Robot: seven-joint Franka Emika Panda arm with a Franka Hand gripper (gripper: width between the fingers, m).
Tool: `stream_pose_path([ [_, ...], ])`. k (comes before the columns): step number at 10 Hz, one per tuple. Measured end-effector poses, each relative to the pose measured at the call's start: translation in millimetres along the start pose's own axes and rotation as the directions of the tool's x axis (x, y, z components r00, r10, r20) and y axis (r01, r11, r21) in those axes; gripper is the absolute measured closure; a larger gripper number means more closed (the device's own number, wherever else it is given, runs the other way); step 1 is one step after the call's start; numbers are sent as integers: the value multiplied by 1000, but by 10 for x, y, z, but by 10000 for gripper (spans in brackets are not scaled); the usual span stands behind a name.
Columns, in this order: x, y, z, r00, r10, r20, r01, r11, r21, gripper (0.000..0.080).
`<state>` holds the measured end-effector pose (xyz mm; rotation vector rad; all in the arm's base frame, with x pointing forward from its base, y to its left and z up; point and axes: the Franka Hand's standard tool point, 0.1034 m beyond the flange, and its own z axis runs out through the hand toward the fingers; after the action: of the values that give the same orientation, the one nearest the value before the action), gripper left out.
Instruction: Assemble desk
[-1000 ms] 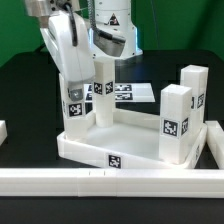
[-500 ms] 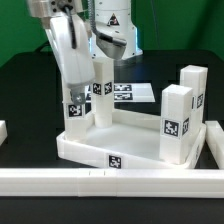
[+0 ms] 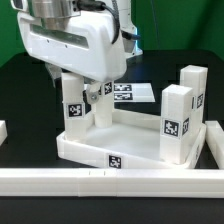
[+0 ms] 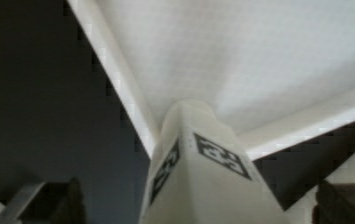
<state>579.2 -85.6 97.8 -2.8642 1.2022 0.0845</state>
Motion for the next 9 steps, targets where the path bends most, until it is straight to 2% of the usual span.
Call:
stream_pose_path([
  [1, 8, 8, -1, 995, -104, -7, 104, 994, -12, 150],
  [3, 29, 3, 3, 932, -361, -31, 360, 932, -54, 150],
  [6, 61, 6, -4, 800, -600, -32, 597, 800, -65, 150],
  [9, 70, -3, -41, 677, -736, -22, 733, 676, -77, 150],
])
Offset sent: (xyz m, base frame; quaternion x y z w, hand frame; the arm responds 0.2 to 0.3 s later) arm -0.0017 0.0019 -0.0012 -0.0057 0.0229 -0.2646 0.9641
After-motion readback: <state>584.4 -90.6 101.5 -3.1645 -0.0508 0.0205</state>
